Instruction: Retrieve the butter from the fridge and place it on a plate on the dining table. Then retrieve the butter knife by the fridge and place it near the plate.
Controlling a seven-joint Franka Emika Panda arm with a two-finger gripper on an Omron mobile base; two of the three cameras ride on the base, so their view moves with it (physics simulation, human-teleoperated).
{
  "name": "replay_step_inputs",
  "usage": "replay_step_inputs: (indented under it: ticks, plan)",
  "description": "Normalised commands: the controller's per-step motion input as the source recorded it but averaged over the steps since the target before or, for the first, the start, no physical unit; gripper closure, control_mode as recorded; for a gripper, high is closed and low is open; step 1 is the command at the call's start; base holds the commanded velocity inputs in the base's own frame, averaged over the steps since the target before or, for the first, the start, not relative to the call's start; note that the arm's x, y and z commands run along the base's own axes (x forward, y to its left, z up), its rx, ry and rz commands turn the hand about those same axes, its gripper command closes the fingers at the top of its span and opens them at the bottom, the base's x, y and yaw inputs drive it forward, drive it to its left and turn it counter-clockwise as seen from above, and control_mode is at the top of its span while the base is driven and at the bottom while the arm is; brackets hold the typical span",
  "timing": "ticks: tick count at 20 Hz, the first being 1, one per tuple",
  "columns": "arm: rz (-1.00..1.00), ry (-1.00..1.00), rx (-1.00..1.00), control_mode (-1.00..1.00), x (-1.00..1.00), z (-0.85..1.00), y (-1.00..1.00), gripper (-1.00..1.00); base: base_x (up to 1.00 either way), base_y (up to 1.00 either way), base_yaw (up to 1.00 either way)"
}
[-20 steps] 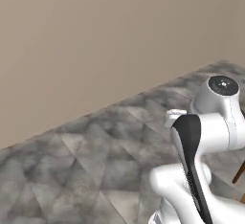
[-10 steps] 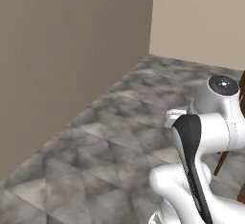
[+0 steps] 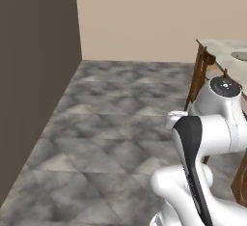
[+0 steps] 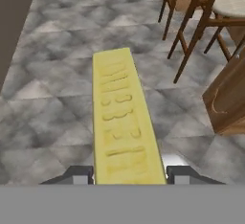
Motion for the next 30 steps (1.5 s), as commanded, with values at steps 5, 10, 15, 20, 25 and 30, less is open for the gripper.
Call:
replay_step_inputs:
  ticks: [5,10,15,20,25,30]
  plan:
    - [0.0,0.0,0.0,1.0,0.0,0.0,0.0,1.0,0.97,0.57,-0.71]
    - [0.0,0.0,0.0,1.0,0.0,0.0,0.0,1.0,0.93,0.56,-0.75]
    - [0.0,0.0,0.0,1.0,0.0,0.0,0.0,1.0,1.0,0.84,-0.67]
    - [0.0,0.0,0.0,1.0,0.0,0.0,0.0,1.0,1.0,1.0,-0.6]
    - [0.0,0.0,0.0,1.0,0.0,0.0,0.0,1.0,1.0,0.98,-0.63]
    - [0.0,0.0,0.0,1.0,0.0,0.0,0.0,1.0,0.97,1.0,-0.62]
